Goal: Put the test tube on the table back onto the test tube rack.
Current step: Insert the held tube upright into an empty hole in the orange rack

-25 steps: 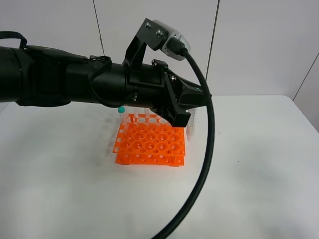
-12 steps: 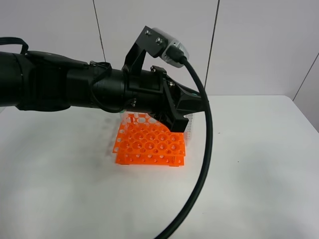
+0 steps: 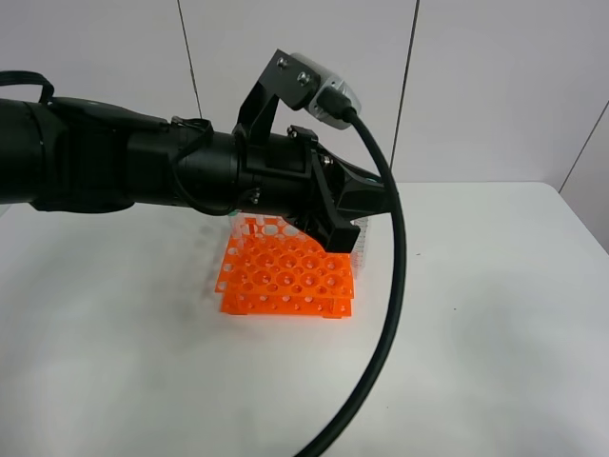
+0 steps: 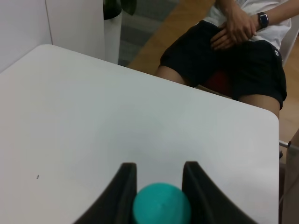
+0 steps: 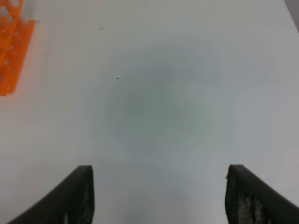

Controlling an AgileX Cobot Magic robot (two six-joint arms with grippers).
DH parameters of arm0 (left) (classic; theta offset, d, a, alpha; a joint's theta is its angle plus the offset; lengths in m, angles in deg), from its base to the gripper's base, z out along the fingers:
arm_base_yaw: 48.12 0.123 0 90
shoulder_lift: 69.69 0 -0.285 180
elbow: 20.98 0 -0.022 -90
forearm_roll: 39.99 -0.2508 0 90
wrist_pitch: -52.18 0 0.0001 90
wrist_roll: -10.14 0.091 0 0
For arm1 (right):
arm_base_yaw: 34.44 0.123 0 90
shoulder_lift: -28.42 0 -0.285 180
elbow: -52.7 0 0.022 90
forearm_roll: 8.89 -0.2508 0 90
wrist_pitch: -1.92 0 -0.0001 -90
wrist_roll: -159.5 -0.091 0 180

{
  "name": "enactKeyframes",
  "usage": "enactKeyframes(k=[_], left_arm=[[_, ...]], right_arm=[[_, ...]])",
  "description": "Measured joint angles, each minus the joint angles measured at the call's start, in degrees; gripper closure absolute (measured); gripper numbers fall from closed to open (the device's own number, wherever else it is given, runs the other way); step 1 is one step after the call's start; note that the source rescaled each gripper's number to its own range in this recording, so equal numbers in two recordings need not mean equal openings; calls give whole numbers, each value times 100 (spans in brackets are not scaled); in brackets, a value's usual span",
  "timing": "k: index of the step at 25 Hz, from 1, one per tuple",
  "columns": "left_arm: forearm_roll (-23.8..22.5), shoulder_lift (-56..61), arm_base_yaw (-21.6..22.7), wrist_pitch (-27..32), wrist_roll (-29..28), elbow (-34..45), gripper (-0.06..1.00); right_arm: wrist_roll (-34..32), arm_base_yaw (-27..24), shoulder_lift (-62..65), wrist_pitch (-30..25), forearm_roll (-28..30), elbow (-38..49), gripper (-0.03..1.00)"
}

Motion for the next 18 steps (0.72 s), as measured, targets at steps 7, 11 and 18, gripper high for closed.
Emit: enactKeyframes(k=[7,11,18], left_arm=[[0,0,0,-2,0,0,94],[0,0,0,-2,0,0,94],[0,0,0,-7,22,0,94]], right_arm=[[0,0,0,0,0,0,18],[0,0,0,0,0,0,18],[0,0,0,0,0,0,18]])
